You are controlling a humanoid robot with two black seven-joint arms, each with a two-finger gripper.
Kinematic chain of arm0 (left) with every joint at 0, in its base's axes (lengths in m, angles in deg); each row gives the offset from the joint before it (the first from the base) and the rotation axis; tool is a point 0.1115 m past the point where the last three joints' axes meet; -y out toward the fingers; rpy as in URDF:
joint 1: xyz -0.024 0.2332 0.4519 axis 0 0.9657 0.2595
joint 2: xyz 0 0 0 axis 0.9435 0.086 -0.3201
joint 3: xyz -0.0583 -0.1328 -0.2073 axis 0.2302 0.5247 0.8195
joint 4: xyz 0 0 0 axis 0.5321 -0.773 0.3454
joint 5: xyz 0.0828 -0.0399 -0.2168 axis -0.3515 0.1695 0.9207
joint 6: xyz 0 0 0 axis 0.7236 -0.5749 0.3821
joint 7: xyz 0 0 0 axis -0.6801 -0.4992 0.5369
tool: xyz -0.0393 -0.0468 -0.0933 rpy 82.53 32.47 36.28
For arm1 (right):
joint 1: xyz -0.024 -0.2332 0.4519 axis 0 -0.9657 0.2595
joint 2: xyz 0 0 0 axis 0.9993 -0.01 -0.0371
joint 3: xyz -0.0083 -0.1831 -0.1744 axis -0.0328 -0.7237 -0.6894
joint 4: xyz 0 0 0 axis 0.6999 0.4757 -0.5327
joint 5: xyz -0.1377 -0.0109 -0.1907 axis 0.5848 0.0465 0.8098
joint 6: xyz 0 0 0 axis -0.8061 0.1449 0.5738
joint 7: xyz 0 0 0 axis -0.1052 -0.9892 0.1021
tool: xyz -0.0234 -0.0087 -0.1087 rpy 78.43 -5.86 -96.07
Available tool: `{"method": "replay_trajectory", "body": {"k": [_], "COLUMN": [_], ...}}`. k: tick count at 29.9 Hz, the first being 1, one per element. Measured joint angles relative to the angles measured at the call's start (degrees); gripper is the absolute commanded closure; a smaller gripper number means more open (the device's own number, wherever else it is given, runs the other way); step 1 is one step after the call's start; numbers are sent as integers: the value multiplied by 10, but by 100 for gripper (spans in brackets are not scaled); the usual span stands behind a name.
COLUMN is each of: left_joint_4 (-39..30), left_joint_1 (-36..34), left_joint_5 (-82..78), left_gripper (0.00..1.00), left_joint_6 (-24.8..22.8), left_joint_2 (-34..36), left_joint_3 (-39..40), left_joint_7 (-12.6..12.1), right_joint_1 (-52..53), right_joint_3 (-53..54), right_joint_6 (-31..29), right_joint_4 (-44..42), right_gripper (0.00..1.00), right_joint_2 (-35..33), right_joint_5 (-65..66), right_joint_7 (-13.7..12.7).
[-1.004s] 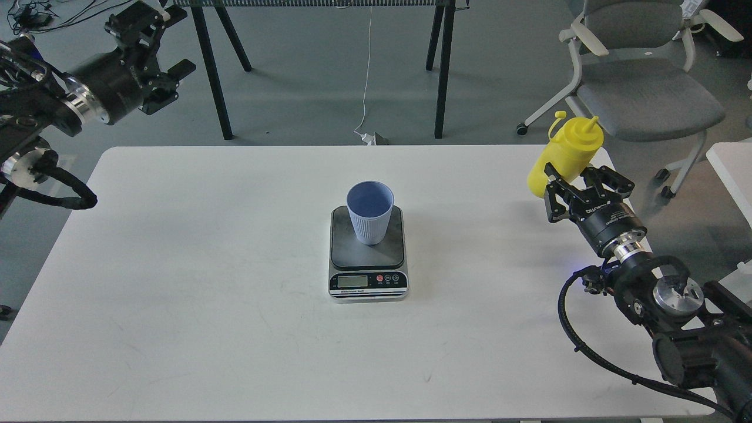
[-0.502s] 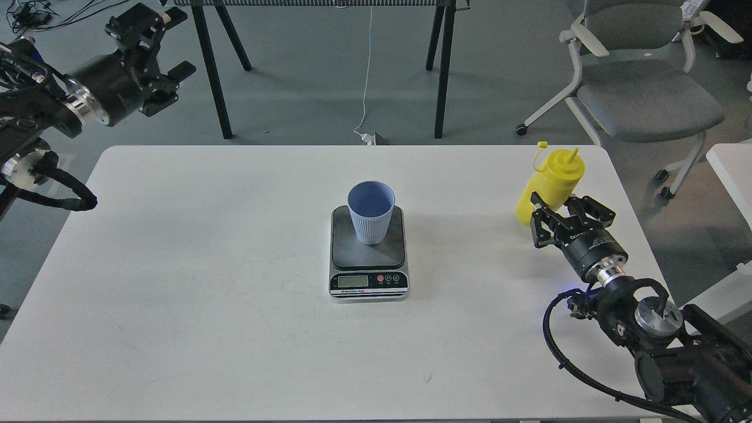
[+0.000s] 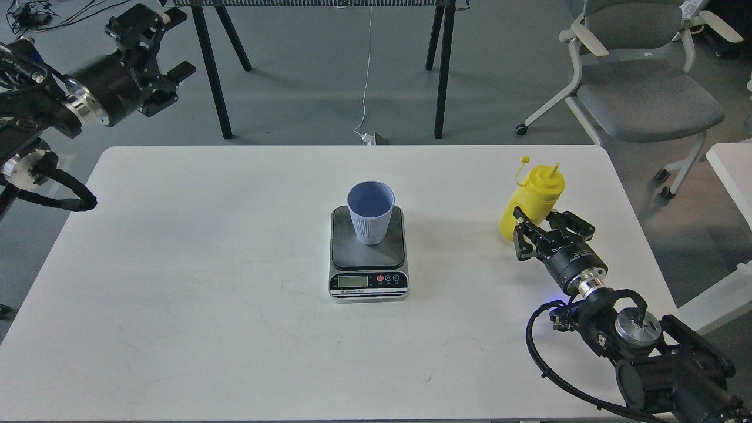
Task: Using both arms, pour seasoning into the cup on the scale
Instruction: 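Lower the yellow bottle onto the table and open the right gripper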
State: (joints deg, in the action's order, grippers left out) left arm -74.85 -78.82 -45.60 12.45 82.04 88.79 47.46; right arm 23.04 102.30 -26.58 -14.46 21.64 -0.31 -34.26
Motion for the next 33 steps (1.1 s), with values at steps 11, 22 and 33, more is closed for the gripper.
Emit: {"method": "replay_trajectory", "body": {"k": [11, 22, 33], "left_joint_4": [0, 0, 0], "left_joint_1": [0, -1, -1], "left_joint_5": [0, 0, 0], "left_gripper": [1, 1, 1], "left_joint_6": [0, 0, 0], "left_joint_2": [-1, -1, -2], "left_joint_3": [0, 0, 0], "left_joint_7": [0, 0, 0], "right_joint_1": [0, -8, -13], "right_joint_3": [-11, -15, -15], "right_joint_6": [0, 0, 0], "right_joint_4": [-3, -2, 2], "right_gripper": [70, 55, 22], "right_joint_2": [0, -1, -3], "right_joint_5": [6, 6, 6], "right_joint_7": [-3, -3, -4]}}
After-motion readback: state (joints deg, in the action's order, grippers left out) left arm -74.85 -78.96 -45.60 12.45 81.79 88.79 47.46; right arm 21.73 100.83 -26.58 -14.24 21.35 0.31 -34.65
